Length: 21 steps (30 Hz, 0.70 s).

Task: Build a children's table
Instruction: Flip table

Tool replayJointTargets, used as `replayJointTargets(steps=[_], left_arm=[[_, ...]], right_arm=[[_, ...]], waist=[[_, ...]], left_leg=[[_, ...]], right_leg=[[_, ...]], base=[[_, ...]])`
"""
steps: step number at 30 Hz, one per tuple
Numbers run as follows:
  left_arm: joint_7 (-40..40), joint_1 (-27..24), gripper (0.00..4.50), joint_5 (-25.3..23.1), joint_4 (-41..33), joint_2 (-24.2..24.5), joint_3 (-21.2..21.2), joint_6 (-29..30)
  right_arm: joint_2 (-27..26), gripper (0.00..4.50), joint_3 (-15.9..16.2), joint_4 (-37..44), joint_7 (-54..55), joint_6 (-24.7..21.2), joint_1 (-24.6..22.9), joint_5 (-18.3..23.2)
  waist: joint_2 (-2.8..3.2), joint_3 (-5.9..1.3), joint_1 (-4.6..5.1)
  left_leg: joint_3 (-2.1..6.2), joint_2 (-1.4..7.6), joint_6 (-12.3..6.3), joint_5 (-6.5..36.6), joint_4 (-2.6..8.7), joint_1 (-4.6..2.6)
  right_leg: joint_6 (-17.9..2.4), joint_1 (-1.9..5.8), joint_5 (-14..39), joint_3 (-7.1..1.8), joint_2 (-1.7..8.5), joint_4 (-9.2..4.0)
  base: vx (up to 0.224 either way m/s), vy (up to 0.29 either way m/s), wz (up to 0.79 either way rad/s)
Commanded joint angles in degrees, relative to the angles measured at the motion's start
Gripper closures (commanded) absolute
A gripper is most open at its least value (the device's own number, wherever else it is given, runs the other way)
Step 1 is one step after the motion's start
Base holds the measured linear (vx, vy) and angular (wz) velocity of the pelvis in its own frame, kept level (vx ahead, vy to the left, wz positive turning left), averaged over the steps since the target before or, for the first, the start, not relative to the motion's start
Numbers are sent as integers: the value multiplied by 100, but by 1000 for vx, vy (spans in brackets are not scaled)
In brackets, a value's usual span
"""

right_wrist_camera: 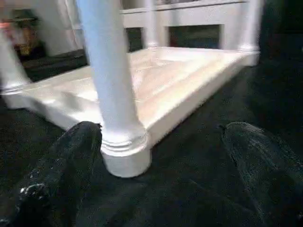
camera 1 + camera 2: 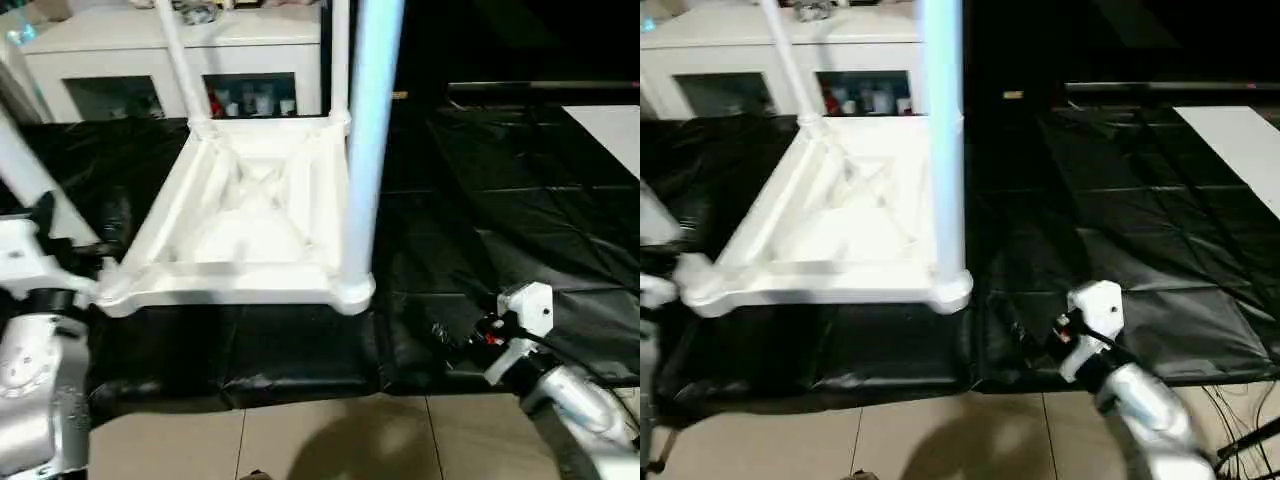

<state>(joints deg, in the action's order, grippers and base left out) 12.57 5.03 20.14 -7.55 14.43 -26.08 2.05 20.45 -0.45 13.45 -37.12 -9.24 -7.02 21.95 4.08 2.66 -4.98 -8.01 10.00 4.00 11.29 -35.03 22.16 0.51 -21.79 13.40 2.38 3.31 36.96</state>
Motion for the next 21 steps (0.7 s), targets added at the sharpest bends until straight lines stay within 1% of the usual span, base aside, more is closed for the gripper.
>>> replayJointTargets(steps=[1,3,4,5,6,7,8,9,10,11,12,13,15,16,17,18,19,20,21], left_arm=[[51,37,4,115,147,39,-147,-87],[22,82,4,141,203,11,-198,-163],[25,172,4,210,253,-21,-234,-208],[20,206,4,209,246,-37,-221,-239],[19,211,4,211,244,-38,-216,-245],[30,205,4,238,200,-58,-183,-264],[56,173,4,271,139,-85,-150,-267],[243,9,4,429,-47,-162,-23,-284],[243,9,4,429,-47,-162,-23,-284],[426,-218,4,477,-200,-222,127,-330],[433,-234,4,478,-209,-227,134,-338],[471,-329,4,519,-261,-281,159,-390],[431,-344,4,566,-239,-361,81,-517],[414,-337,4,552,-227,-372,62,-556],[338,-303,4,523,-197,-406,-34,-698],[313,-297,4,524,-198,-418,-64,-740],[271,-285,4,549,-203,-431,-127,-808],[261,-286,4,562,-208,-432,-141,-824],[219,-263,4,538,-199,-424,-183,-908]], right_arm=[[45,0,210,219,-214,-161,87,100],[61,0,274,233,-266,-173,148,99],[22,0,345,201,-286,-214,321,119],[-22,0,368,139,-267,-220,429,106],[-29,0,367,130,-268,-229,448,109],[-50,0,380,80,-287,-241,522,98],[-56,0,399,41,-310,-228,560,74],[-50,0,443,-48,-340,-185,626,10],[-50,0,443,-48,-340,-185,626,10],[-44,0,466,-63,-376,-186,671,42],[-45,0,468,-62,-381,-189,677,50],[-40,0,490,-38,-443,-227,718,121],[29,0,554,30,-644,-342,755,270],[46,0,563,42,-688,-367,756,296],[170,0,628,73,-897,-432,754,327],[222,0,651,77,-974,-441,752,323],[299,0,660,45,-1062,-428,757,289],[315,0,659,29,-1075,-418,761,280],[316,0,627,5,-1087,-432,786,321]], waist=[[-3,-285,-30],[0,-303,-45],[-104,-313,-33],[-53,-319,-48],[-58,-327,-55],[-46,-321,-57],[-72,-320,-49],[-55,-326,-60],[-58,-326,-53],[-61,-328,-53],[-68,-329,-45],[-82,-334,-46],[-132,-326,-48],[-119,-320,-56],[-163,-313,-52],[-140,-306,-68],[-197,-299,-50],[-183,-297,-60],[-209,-297,-51]], left_leg=[[101,219,-210,1274,457,9],[90,227,-249,1165,435,-8],[77,227,-296,1041,433,2],[88,221,-295,978,433,6],[77,227,-320,903,422,-3],[78,241,-325,915,426,-17],[75,245,-322,935,435,-13],[79,261,-293,990,446,-29],[75,271,-279,1012,454,-24],[71,270,-277,1037,450,-32],[76,277,-281,1056,464,-24],[63,272,-287,1056,452,-30],[44,263,-325,1084,448,-31],[51,265,-329,1088,451,-29],[35,263,-350,1098,447,-30],[49,275,-332,1125,463,-35],[42,275,-311,1177,467,-28],[49,276,-294,1192,471,-29],[37,277,-278,1204,469,-40]], right_leg=[[-780,178,1058,-251,397,-593],[-853,173,778,-253,398,-566],[-891,195,568,-246,386,-553],[-929,199,513,-242,396,-517],[-953,193,445,-241,404,-511],[-978,179,401,-240,398,-514],[-986,190,392,-237,398,-511],[-1003,190,395,-234,409,-506],[-1024,194,324,-236,408,-506],[-1022,186,296,-238,401,-506],[-1025,205,252,-237,411,-502],[-1015,203,199,-243,409,-503],[-1004,212,274,-249,408,-525],[-995,215,319,-249,414,-523],[-960,212,414,-256,412,-547],[-920,213,536,-249,415,-552],[-887,218,637,-249,411,-563],[-871,219,697,-250,420,-562],[-845,200,744,-256,412,-574]], base=[[0,0,0],[0,0,0],[0,0,0],[0,0,0],[0,0,0],[0,0,0],[0,0,0],[0,0,0],[0,0,0],[0,0,0],[0,0,0],[0,0,0],[0,0,0],[0,0,0],[0,0,0],[0,0,0],[0,0,0],[0,0,0],[0,0,0]])
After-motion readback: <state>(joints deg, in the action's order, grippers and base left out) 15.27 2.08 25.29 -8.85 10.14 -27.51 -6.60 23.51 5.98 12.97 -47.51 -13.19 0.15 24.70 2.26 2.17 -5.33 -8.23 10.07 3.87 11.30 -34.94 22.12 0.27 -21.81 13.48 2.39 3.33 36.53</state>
